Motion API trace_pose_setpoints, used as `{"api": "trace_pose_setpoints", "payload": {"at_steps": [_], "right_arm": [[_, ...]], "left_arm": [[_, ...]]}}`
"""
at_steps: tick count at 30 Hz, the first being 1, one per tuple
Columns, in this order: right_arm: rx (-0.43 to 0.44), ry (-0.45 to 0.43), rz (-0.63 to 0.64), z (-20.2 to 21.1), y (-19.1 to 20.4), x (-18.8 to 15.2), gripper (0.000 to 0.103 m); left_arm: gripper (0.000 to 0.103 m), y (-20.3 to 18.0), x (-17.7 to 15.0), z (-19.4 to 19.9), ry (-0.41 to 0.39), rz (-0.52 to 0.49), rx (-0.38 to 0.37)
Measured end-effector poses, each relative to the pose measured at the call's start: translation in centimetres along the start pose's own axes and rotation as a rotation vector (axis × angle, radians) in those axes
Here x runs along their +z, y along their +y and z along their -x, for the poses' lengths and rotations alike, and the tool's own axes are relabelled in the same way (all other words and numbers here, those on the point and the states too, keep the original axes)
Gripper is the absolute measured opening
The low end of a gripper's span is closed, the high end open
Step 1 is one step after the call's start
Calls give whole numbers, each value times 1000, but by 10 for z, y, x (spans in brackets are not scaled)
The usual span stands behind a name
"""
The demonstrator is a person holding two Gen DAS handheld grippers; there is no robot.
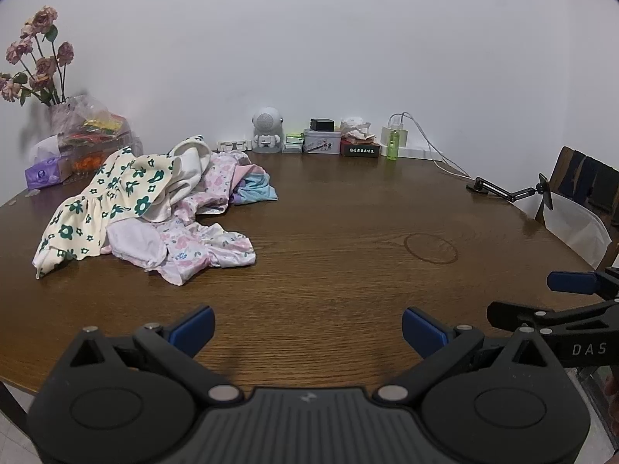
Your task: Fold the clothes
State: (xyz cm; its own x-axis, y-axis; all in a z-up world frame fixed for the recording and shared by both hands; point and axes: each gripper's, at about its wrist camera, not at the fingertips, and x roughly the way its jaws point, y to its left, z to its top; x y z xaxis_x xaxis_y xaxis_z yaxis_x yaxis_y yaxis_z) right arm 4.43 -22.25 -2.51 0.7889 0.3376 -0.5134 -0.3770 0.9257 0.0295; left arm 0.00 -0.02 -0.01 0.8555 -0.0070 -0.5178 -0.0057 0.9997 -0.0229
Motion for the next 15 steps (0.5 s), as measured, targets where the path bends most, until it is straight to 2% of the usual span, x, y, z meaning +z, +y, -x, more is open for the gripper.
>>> {"api": "trace_pose_setpoints", "payload": {"at_steps": [8,15], "right_arm": [[-3,-6,-5,-2,-1,1,103],[-6,5,-3,-8,3,-1,103]], "left_arm": [[103,5,0,-7,39,23,1],[103,6,-1,-9,37,26,17]]}}
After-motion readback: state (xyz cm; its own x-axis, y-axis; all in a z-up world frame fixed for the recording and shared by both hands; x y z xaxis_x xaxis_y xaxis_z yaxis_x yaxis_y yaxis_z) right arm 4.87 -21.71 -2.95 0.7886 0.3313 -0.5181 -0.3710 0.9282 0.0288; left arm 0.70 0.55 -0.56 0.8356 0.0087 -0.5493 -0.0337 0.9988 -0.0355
